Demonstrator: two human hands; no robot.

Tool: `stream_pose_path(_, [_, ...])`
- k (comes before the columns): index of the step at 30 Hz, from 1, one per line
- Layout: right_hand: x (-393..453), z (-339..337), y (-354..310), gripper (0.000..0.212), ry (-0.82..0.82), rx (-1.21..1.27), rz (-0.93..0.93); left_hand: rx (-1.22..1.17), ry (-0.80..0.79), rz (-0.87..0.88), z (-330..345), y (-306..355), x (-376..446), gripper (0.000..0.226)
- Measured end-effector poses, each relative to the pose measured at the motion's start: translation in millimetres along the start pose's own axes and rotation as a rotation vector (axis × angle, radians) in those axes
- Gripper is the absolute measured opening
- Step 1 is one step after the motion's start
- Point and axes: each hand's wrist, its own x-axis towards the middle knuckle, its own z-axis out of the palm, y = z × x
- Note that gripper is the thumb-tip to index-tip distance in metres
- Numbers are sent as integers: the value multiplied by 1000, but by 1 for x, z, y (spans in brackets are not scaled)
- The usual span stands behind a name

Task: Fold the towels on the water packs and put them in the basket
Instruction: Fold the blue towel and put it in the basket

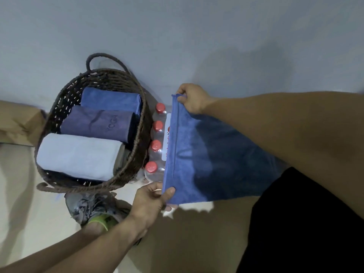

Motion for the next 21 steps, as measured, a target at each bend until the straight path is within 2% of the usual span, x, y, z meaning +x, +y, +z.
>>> stream_pose_path(3, [-3,7,1,16,52,-3,19,29,5,-40,-6,-14,-6,15])
stream_pose_path(8, [-8,17,-3,16,80,-66,46,74,40,38,-7,-25,-13,17])
stream_pose_path(10, [-12,13,-6,22,74,-86,44,168,27,34,-11,-22,-12,20])
stream_pose_path(11, [-14,8,-6,26,67,-92,45,318,18,18,-14,-18,-9,23])
stream_pose_path(14, [-27,-12,3,38,74,-142,58,1163,-29,-55,-19,11,-4,35])
stream_pose_path(15, [-32,-21,9,39,89,-161,70,1329,-28,-8,-15,24,-4,35])
stream_pose_path(16, [-38,-32,16,38,107,-179,88,1366,-21,93,-9,39,-2,31])
stream_pose_path(17, [-46,-43,25,37,127,-192,113,1328,3,223,0,54,0,27])
stream_pose_path(19, [-67,-67,47,32,176,-209,175,1160,169,527,24,78,6,24])
stream_pose_path(21, [-92,-88,74,29,203,-225,250,973,291,814,45,94,17,11])
